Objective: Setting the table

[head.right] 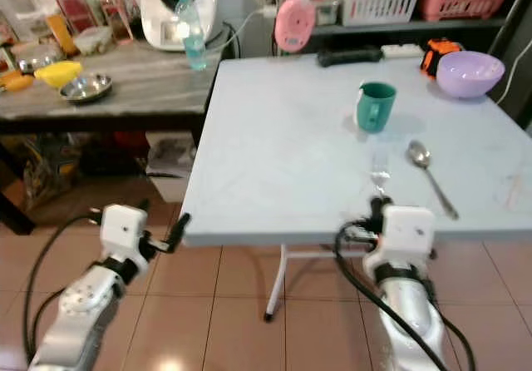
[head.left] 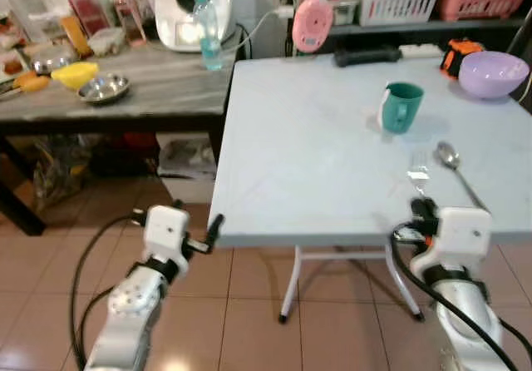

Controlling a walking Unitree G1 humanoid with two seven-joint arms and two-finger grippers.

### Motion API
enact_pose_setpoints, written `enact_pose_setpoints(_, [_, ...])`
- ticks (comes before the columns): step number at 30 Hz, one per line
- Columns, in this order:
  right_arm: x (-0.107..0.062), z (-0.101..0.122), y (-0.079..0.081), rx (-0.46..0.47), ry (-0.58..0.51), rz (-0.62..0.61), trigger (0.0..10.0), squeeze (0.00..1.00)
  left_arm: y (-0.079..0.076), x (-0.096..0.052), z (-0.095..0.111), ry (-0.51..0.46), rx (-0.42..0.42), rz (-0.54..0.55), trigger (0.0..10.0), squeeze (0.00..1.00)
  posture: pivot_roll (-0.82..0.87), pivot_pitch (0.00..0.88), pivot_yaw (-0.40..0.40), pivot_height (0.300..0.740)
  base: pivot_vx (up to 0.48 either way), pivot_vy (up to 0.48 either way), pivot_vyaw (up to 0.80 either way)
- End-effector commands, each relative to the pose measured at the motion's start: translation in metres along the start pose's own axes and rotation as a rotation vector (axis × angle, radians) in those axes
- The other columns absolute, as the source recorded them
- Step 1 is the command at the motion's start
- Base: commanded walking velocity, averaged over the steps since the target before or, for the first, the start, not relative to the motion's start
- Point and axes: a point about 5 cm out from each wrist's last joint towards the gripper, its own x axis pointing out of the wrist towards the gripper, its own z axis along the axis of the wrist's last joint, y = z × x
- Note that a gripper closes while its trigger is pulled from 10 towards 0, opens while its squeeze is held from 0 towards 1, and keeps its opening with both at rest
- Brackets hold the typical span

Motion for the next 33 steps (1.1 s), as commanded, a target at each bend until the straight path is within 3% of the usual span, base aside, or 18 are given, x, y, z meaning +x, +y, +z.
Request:
enact_pose_setpoints(1, [0.001, 0.002, -0.003, -0.004, -0.01, -0.003, 10.0, 0.0, 0.0, 0.001, 0.001, 0.001, 0.002, 0.004, 10.0, 0.0, -0.16, 0.036, 0.099, 0.74, 0.0, 0.356, 0.0])
enact_pose_setpoints(13, [0.001, 0.001, -0.002, -0.001, -0.008, -0.004, 10.0, 0.0, 0.001, 0.002, 0.001, 0.005, 0.007, -0.001, 10.0, 0.0, -0.16, 0.039, 0.098, 0.74, 0.0, 0.386, 0.0])
enact_pose_setpoints(26, [0.008, 0.003, -0.001, 0.001, -0.022, -0.008, 10.0, 0.0, -0.001, 0.013, 0.009, -0.021, 0.018, -0.02, 10.0, 0.0, -0.16, 0.051, 0.105, 0.74, 0.0, 0.477, 0.0])
enact_pose_setpoints(33, [0.003, 0.002, 0.0, 0.004, -0.018, -0.01, 10.0, 0.0, -0.002, 0.009, 0.006, -0.009, 0.023, -0.03, 10.0, 0.0, -0.16, 0.061, 0.116, 0.74, 0.0, 0.48, 0.0])
